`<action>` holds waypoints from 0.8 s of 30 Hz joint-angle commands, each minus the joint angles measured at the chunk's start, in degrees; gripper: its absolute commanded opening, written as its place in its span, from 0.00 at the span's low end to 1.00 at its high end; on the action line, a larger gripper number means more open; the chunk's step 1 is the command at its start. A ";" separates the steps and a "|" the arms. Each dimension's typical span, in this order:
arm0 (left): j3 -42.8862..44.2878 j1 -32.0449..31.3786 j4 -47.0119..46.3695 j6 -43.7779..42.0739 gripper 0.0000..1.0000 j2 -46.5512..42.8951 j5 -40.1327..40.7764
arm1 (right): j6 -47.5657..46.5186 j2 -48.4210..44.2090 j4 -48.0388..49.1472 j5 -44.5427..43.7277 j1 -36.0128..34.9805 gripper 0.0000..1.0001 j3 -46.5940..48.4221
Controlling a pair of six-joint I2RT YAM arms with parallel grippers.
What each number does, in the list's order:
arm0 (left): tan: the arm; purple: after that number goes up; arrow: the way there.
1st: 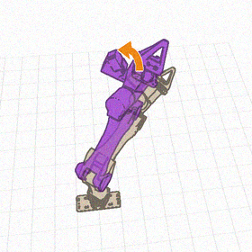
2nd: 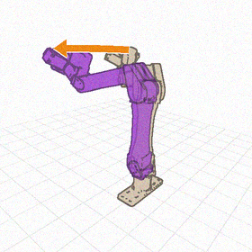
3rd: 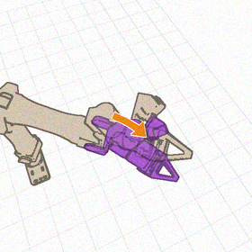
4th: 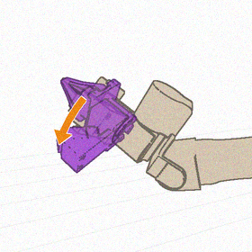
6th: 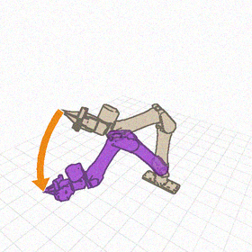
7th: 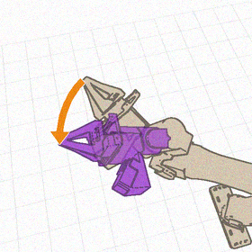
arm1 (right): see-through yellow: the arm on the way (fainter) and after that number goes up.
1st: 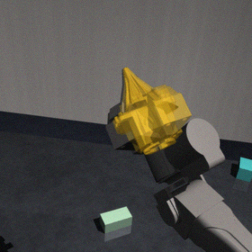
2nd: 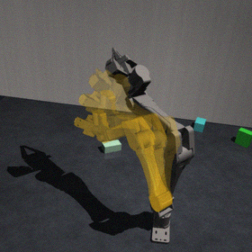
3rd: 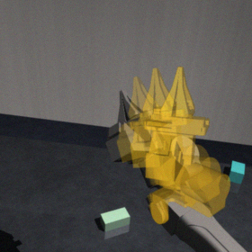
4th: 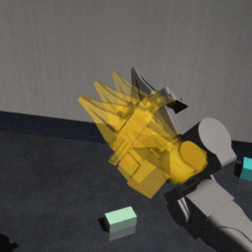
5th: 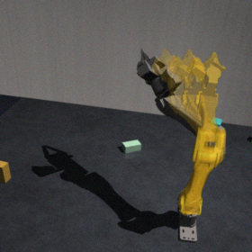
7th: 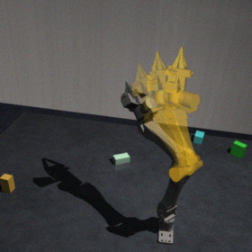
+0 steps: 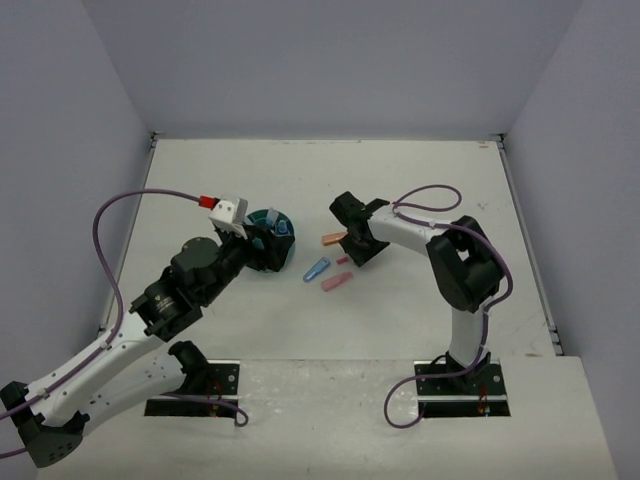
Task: Sort the stationery into containers
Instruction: Place the pen in the storage box, then pick up the pen from the center of the board.
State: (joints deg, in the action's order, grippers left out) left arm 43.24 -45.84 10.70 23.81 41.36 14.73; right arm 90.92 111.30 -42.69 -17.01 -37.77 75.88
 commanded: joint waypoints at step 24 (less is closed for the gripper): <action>-0.44 -0.21 -3.15 6.28 0.88 3.99 -10.17 | -27.56 -21.19 18.19 -0.58 6.89 0.00 -22.04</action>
State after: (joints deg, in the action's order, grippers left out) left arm 42.22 -45.84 11.47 27.16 41.90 10.44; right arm 77.35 99.27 -33.33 -14.12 -31.05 59.09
